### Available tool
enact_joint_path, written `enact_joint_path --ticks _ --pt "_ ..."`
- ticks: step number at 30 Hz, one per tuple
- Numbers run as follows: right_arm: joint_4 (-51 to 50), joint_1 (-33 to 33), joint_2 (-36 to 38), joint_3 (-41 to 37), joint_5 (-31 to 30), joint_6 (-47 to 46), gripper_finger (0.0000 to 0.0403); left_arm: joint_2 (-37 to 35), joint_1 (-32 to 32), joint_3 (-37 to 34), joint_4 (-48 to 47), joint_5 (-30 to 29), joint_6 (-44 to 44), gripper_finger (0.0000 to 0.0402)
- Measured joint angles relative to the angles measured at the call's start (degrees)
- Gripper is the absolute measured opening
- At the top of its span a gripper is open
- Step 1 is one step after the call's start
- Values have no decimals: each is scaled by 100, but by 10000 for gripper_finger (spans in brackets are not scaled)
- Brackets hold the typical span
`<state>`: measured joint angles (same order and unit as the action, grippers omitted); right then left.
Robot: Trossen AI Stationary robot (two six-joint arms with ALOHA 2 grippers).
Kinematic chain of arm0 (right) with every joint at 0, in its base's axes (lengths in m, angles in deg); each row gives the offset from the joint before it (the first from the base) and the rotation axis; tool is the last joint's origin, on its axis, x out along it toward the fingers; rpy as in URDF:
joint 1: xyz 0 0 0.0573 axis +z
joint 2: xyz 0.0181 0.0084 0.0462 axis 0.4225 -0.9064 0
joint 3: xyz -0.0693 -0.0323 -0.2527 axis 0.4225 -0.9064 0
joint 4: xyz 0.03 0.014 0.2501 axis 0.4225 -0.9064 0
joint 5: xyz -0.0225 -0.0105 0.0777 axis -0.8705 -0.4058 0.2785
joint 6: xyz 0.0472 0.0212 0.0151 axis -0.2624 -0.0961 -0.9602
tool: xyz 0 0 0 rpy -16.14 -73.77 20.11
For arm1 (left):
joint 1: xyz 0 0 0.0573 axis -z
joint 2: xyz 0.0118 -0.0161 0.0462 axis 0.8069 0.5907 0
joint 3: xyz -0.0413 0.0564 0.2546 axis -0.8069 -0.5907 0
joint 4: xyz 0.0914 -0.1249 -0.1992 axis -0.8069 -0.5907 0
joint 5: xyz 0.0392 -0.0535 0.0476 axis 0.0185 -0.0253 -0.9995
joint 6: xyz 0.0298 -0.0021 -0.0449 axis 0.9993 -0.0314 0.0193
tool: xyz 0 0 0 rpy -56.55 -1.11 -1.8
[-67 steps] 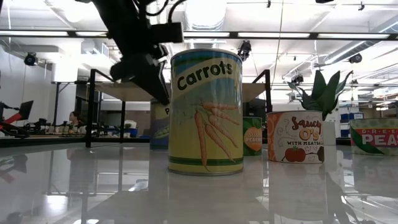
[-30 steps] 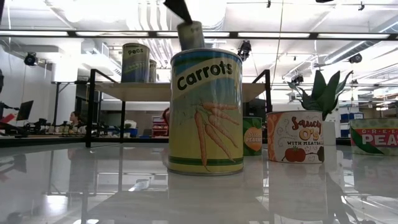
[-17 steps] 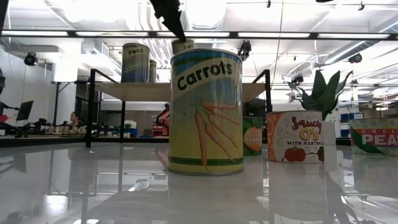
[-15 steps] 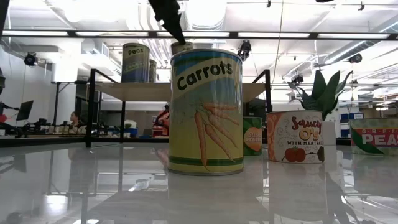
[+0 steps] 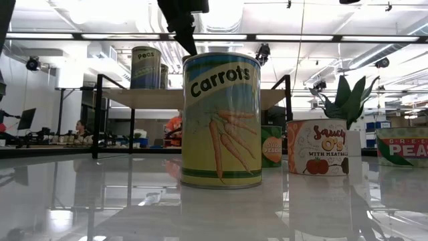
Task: Pick and place cans onto a shelf
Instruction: Put the large canned peas on the shelf
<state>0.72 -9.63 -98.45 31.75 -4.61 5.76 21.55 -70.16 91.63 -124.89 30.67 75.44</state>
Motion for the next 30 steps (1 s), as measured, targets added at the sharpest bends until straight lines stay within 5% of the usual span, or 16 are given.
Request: enact_joint_path --ticks 30 --pt "-17 0 2 2 -25 -7 9 24 -68 -62 -47 -60 -333 0"
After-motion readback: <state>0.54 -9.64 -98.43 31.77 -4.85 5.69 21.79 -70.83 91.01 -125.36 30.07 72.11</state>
